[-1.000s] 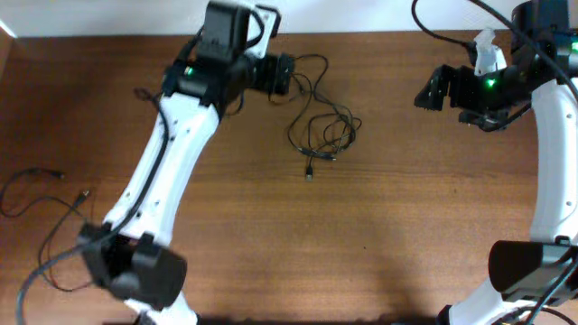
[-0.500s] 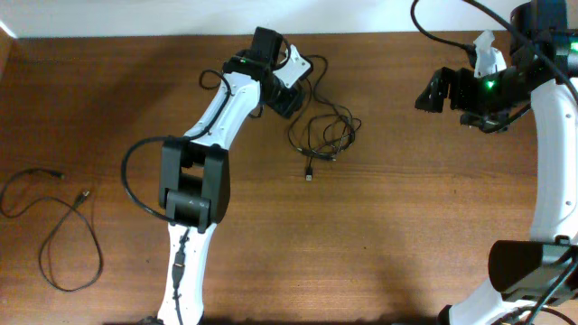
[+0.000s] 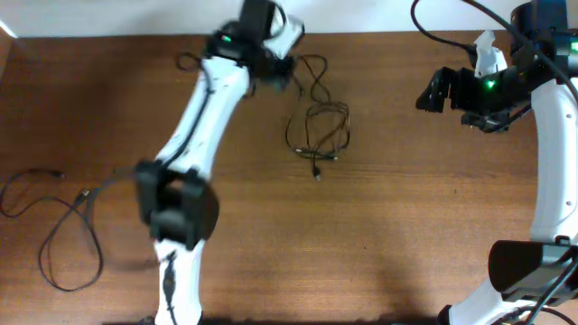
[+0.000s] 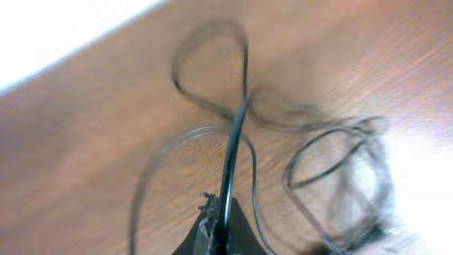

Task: Untangle cables

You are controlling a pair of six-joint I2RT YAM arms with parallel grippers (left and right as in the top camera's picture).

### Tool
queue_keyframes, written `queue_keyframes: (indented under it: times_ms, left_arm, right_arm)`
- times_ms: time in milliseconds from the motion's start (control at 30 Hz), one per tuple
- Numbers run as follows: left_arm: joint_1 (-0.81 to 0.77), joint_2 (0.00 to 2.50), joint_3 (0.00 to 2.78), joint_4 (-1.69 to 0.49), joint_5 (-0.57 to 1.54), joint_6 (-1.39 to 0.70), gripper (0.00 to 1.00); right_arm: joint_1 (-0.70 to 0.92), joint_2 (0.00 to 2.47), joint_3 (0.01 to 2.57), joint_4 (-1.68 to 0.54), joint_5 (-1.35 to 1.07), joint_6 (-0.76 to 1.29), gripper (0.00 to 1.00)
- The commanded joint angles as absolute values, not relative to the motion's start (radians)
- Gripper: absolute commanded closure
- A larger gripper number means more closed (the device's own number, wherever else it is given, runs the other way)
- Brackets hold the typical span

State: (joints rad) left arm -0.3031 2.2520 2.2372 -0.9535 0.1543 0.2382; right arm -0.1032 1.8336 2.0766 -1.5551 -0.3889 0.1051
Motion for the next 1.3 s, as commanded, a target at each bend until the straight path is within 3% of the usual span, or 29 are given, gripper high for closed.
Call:
queue_keyframes:
  times_ms: [0,200,367,567,767,867,1067,1267]
  left_arm:
    - [-0.333,1.979,2.286,-1.001,0.153,0.217,1.0]
    - [-0.339,1.721,2.286,-0.981,0.244,0.194,1.0]
    - [-0.339,1.581,2.286,-0.807,0.278,-0.035,1.0]
    - [-0.339,1.429,2.285,-0.65,0.352,-0.068,1.0]
    - [-0.337,1.426,2.285,-0.628,-0.017,-0.122,1.0]
    - [-0.336,1.438,2.285,-0.688,-0.076,0.02,1.0]
    - [-0.11,1.564,2.285,-0.781,-0.031,0.118,1.0]
    - [0.258,1.798,2.285,-0.509,-0.003,0.152,1.0]
  right_arm:
    - [-0.104,1.826,2.073,-1.551,-0.38,0.103,0.01]
    - [-0.104,1.826,2.073,-1.552,-0.405,0.103,0.01]
    - [-0.104,1.826,2.073,-1.547,-0.467,0.08,0.01]
    - [-0.089,1.826,2.073,-1.521,-0.595,0.056,0.01]
    - [0.015,1.866,2.073,-1.509,-0.591,0.056,0.01]
    - [0.015,1.872,2.073,-1.508,-0.587,0.056,0.01]
    - [0.015,1.872,2.073,-1.511,-0.587,0.056,0.01]
    - [0.015,1.872,2.073,-1.515,-0.587,0.056,0.01]
